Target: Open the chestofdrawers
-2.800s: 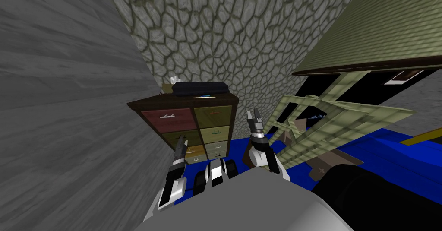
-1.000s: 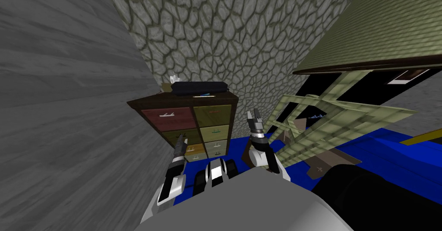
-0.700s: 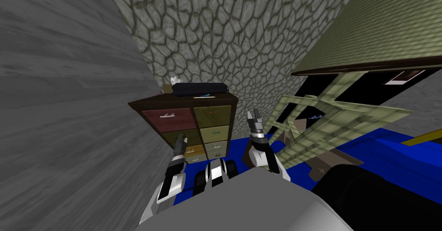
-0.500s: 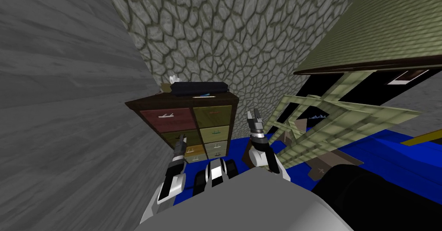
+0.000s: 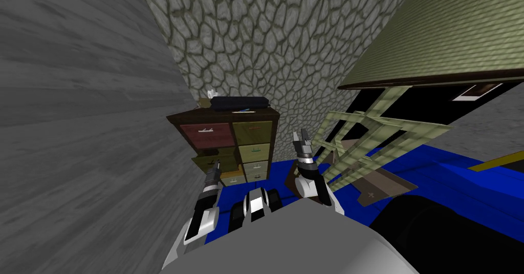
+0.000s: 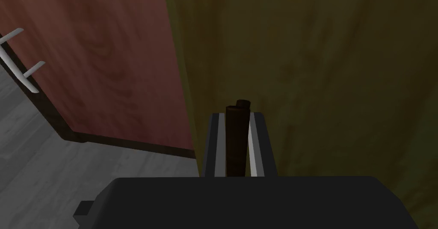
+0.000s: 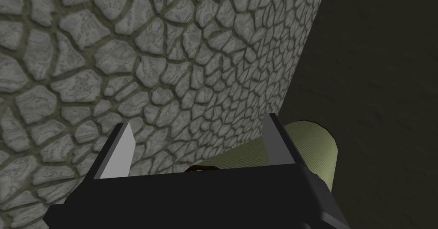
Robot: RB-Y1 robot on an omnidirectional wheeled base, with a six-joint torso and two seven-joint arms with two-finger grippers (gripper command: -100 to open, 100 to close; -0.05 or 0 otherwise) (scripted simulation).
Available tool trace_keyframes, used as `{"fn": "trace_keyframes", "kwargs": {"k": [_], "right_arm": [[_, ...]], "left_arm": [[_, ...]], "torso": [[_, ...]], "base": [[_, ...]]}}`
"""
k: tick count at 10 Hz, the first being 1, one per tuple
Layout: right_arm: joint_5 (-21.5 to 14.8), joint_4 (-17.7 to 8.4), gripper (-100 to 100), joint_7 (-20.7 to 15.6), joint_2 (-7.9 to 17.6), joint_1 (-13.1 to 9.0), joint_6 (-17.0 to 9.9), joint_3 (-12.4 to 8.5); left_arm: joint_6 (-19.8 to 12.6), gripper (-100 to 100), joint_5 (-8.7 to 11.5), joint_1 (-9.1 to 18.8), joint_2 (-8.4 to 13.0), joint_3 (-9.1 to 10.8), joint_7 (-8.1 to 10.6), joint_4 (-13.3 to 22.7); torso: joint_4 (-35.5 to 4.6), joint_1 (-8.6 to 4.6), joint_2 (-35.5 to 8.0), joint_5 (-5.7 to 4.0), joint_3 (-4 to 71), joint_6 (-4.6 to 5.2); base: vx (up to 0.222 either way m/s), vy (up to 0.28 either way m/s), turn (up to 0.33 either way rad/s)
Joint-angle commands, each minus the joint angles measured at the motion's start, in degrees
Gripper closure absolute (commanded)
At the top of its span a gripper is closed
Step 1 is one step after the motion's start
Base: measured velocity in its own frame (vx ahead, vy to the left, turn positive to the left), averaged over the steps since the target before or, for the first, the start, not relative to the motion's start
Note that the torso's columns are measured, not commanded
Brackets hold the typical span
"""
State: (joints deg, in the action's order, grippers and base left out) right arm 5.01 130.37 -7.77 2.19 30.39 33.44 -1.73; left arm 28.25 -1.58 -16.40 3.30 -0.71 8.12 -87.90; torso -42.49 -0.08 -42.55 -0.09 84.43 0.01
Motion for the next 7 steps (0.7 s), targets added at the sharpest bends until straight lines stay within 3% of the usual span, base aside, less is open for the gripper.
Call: {"fn": "trace_keyframes", "kwargs": {"k": [1,4,5,7], "right_arm": [[0.0,0.0,0,0.0,0.0,0.0,0.0,0.0],[0.0,0.0,0,0.0,0.0,0.0,0.0,0.0],[0.0,0.0,0,0.0,0.0,0.0,0.0,0.0],[0.0,0.0,0,0.0,0.0,0.0,0.0,0.0]], "left_arm": [[-0.1,100,-0.1,-0.9,0.3,-0.29,0.29,-0.7],[0.1,100,-0.1,-1.9,0.6,-0.69,0.72,-2.1],[-2.6,-100,-0.2,-2.4,0.8,-0.90,0.98,-4.5],[-5.0,-100,-0.2,-2.9,1.2,-0.88,1.36,-7.5]], "torso": [[0.0,-0.04,0.4,-0.03,0.2,0.00],[0.0,0.28,0.0,0.05,0.0,-0.16],[0.0,0.23,0.0,0.01,0.0,-0.21],[0.2,0.00,0.6,0.03,0.4,-0.01]], "base": [[-0.114,0.018,0.012],[-0.172,0.040,0.005],[-0.086,-0.002,-0.010],[0.007,-0.011,-0.004]]}}
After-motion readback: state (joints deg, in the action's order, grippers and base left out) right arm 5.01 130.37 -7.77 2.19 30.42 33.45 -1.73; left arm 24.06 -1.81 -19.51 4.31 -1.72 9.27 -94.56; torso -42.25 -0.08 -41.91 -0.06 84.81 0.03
